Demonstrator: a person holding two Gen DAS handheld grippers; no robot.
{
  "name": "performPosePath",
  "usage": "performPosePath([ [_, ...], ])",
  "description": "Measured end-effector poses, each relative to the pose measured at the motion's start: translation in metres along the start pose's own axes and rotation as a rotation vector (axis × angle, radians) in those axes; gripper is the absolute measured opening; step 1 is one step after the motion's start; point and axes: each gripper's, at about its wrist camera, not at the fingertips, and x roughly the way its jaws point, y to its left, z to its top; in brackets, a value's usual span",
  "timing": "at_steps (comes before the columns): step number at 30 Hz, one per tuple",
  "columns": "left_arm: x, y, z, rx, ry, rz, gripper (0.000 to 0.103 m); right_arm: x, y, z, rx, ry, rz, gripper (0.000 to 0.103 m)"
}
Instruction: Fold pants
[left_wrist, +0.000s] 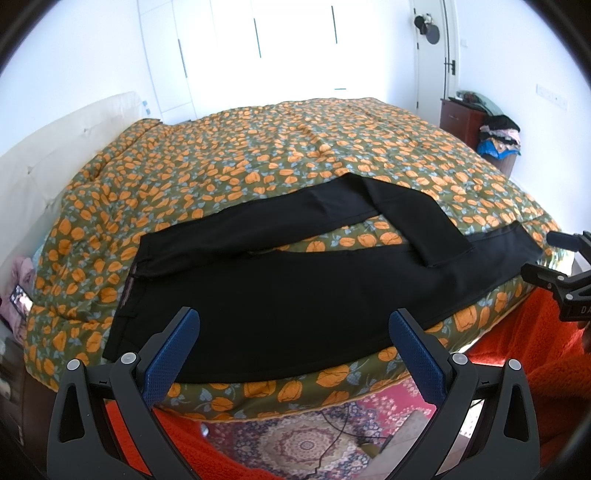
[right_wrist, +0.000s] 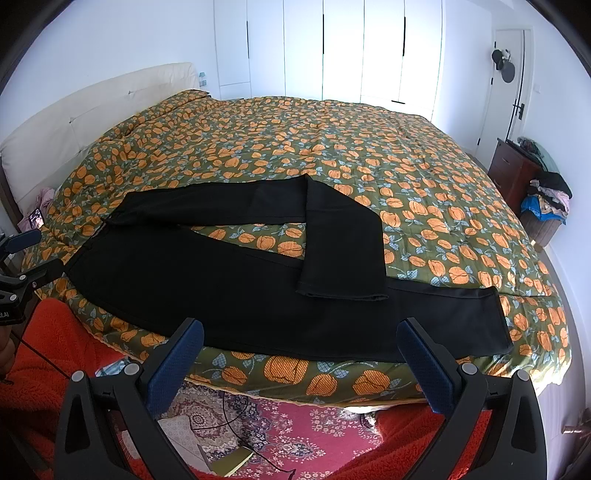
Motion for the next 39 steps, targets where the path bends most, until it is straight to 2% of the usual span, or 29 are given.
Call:
performPosePath([
  [39,0.0012,-0.0023,-0.0004,0.002,-0.001,0.003,0.102,0.0015,-0.0002,0.0014,0.001,0.004,0.002,0.103],
])
